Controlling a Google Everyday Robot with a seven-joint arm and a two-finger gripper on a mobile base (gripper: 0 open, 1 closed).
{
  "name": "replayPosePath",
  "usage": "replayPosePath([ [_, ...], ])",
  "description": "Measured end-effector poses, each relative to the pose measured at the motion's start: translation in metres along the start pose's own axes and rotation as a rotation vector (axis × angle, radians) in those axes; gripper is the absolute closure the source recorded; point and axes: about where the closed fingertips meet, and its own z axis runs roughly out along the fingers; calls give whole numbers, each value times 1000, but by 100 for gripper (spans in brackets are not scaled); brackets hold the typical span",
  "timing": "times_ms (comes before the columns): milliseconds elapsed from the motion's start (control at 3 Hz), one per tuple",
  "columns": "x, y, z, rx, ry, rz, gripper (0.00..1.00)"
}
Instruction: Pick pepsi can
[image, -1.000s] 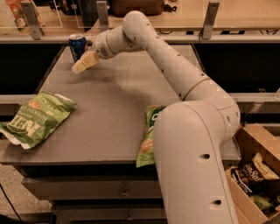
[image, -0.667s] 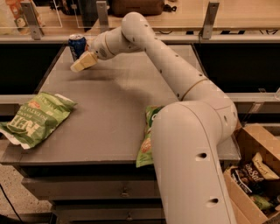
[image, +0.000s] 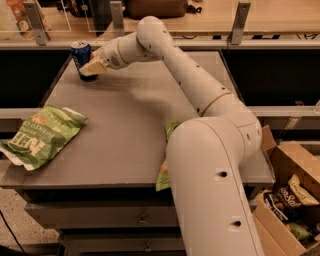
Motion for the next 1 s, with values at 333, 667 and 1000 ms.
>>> replayPosePath([
  [333,-1,-1,6,-13,-15,7,87],
  [667,-7,3,4,-20,-7,10,100],
  [1000,-19,10,-6,-14,7,4,100],
])
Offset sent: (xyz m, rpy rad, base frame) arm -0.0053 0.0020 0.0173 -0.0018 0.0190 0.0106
